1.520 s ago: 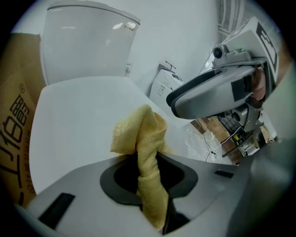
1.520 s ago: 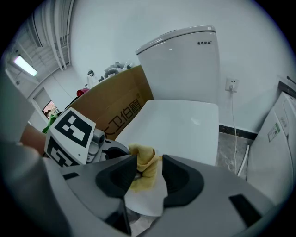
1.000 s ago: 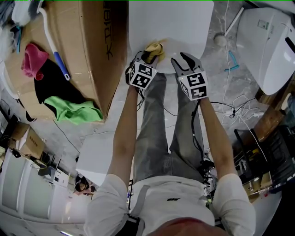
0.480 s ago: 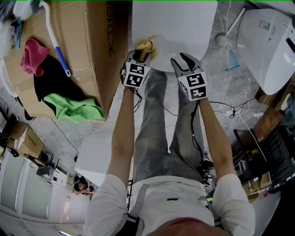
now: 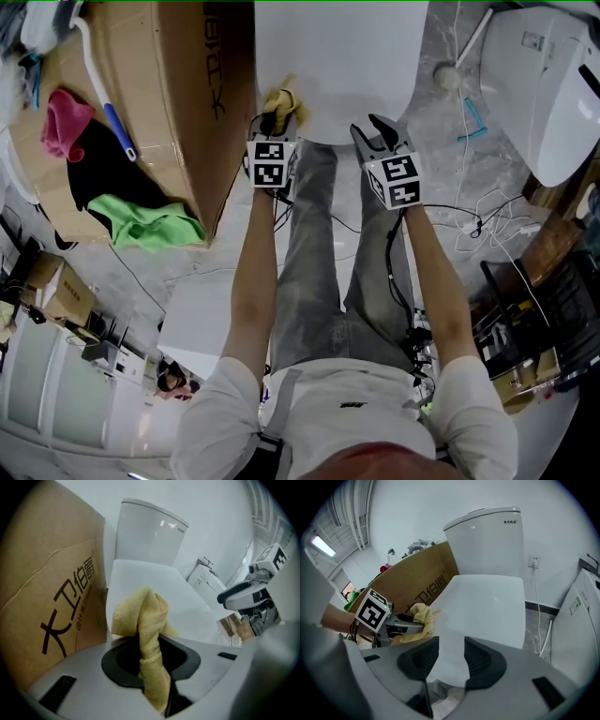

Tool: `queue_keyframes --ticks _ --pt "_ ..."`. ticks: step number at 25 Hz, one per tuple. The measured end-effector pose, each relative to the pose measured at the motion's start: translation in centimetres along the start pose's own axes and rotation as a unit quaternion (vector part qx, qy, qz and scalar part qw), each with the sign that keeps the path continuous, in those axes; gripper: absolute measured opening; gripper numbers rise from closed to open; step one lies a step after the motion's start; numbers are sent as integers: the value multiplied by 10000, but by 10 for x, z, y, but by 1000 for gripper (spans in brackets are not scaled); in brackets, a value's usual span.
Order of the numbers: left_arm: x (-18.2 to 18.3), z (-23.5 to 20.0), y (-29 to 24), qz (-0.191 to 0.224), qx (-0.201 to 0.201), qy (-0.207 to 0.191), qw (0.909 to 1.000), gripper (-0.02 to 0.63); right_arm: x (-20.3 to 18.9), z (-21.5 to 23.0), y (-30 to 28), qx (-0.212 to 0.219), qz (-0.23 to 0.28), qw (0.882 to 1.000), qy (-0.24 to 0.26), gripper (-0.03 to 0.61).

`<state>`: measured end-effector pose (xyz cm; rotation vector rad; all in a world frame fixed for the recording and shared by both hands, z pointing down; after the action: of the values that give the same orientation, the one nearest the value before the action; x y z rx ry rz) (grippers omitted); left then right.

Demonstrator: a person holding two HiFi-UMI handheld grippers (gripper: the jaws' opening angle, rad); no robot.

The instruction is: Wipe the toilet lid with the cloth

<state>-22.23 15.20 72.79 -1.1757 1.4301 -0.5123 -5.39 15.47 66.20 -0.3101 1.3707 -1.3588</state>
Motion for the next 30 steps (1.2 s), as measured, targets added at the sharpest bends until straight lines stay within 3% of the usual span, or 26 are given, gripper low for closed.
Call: queue_keyframes --ticks 10,18,24,30 --pt "-19 58 -9 -194 -81 40 9998 104 -16 23 20 -85 75 9997 -207 184" --pt "-16 125 -23 -523 -777 -371 9949 104 -12 38 43 -176 142 9996 -193 184" --pt "39 156 19 -100 -984 -583 9934 104 30 42 92 -266 416 9988 69 175" --pt "124 164 106 659 -895 -784 9907 104 106 20 174 -389 1030 9935 274 170"
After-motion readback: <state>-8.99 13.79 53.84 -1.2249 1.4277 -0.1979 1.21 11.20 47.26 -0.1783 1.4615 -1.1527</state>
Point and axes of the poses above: the fingertips, and each gripper's own axes: y backward along the fingers, z to its right, x out of its top, the point moved 2 cm from there along y, backward along the fingers, and after that the axes turned 2 degrees about y, right-handed, at the moved point
